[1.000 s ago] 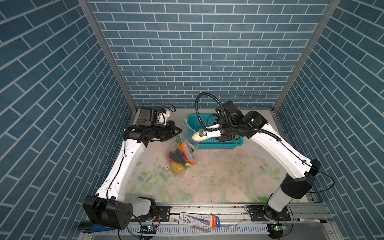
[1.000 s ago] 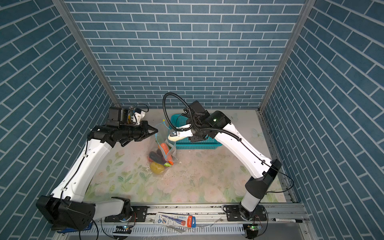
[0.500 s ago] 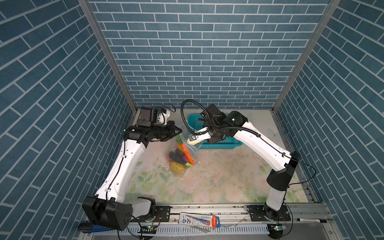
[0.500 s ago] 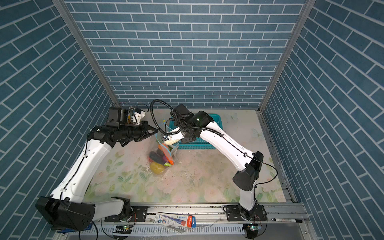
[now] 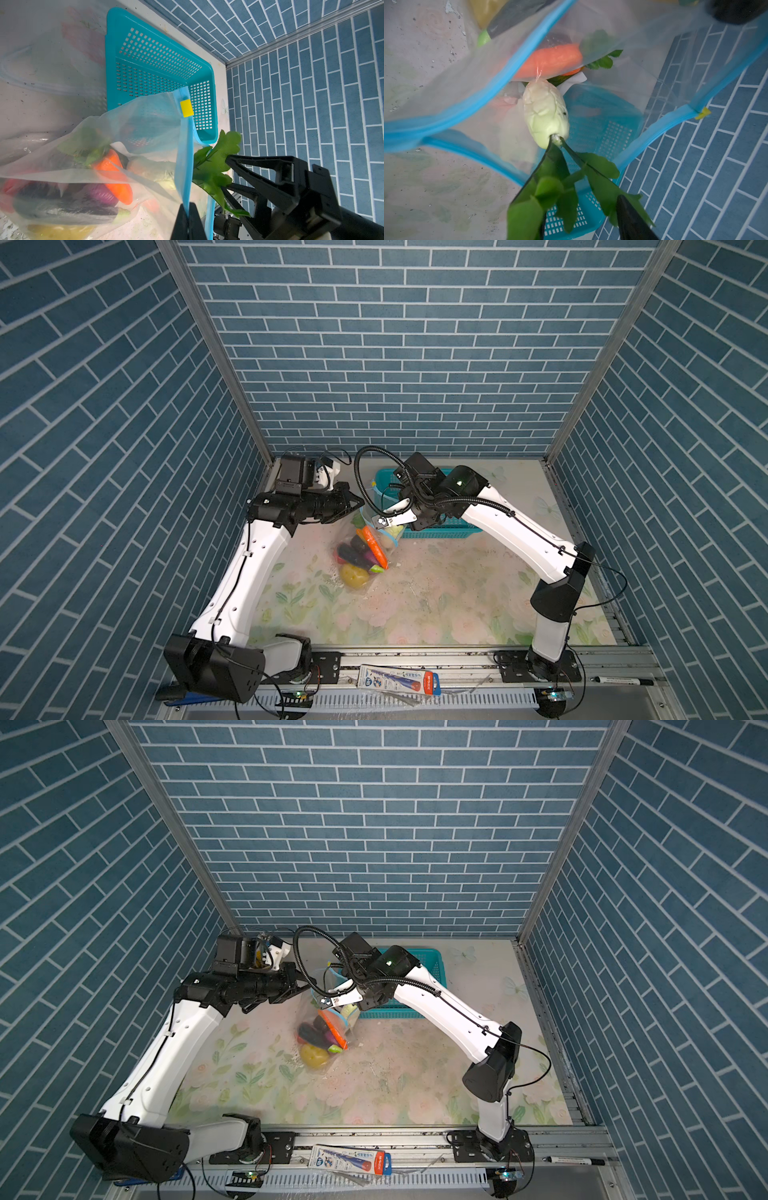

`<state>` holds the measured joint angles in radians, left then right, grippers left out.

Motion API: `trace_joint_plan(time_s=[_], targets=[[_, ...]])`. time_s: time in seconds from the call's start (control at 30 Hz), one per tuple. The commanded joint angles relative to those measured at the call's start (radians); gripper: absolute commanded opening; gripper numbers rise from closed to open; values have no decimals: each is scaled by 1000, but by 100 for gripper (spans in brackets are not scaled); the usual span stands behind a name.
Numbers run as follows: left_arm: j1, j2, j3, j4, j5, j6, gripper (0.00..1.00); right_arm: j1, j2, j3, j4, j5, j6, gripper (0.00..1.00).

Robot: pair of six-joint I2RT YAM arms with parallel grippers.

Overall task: Place the food in the zip-top bag and seal the zipper
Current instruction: 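Lower the white vegetable into the bag and open the right gripper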

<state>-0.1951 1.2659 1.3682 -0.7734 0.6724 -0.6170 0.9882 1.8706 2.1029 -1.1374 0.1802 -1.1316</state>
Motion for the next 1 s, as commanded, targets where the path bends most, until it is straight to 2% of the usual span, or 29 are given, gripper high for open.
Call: trace_joint_plan(time_s=[0.0, 0.23, 0.43, 0.6, 0.73, 0.83, 0.9, 0.97], targets=[[-6, -20, -11, 15, 4, 1, 0, 6, 6, 31, 22, 6, -38, 56], [-5, -17, -12, 17, 6, 3, 0, 5, -19, 17, 137, 8, 23, 54], [-6, -19, -15, 20, 7, 2, 0, -2, -79, -80, 272, 4, 97, 53], [-5, -21, -16, 17, 4, 7, 0, -13, -153, -137, 365, -40, 217, 50], [-5, -25, -18, 20, 3, 6, 0, -40, -193, -172, 474, -37, 388, 45], [-6, -32, -25, 25, 3, 1, 0, -57, -190, -187, 568, 144, 629, 42], [-6, -34, -27, 28, 2, -1, 0, -74, -172, -129, 494, 181, 785, 40], [-4, -35, -29, 29, 1, -3, 0, -86, -165, -83, 380, 167, 939, 44]])
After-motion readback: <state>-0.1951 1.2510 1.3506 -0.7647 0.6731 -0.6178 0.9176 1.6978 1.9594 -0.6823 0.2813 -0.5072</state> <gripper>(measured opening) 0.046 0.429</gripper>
